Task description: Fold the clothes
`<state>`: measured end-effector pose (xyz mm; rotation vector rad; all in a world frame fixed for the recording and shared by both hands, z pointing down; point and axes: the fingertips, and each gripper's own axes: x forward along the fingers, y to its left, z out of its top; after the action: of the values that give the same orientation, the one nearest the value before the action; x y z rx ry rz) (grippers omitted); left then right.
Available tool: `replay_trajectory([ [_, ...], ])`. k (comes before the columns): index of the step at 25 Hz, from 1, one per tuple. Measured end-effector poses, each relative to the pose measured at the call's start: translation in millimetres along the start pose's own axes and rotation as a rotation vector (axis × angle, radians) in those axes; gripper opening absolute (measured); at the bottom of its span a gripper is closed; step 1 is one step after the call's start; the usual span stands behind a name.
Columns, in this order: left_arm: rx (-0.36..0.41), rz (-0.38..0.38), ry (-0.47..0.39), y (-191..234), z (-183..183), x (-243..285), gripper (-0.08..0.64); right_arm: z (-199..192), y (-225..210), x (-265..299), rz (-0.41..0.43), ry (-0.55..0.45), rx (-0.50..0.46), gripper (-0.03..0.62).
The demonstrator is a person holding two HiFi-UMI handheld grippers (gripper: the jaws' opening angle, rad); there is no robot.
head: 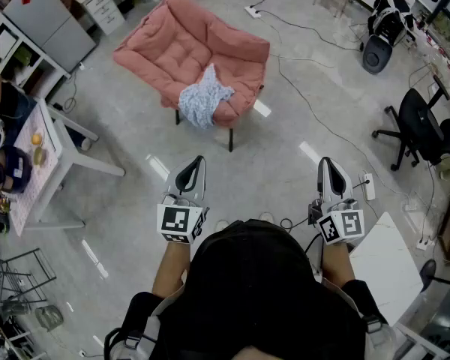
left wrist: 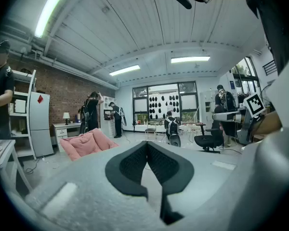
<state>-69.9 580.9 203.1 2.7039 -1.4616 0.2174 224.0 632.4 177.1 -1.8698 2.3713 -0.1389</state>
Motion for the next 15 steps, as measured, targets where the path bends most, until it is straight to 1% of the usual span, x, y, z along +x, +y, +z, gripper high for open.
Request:
replay_trajectory([
  [9, -0.028, 0.008, -0.011, 2, 2, -21, -0.002, 0, 24, -3, 0.038, 0.008, 0.012, 0.003],
  [15, -0.045, -0.002, -0.012, 3, 3, -31, 0.000, 6, 44, -3, 0.084, -0.008, -0.008, 0.003],
])
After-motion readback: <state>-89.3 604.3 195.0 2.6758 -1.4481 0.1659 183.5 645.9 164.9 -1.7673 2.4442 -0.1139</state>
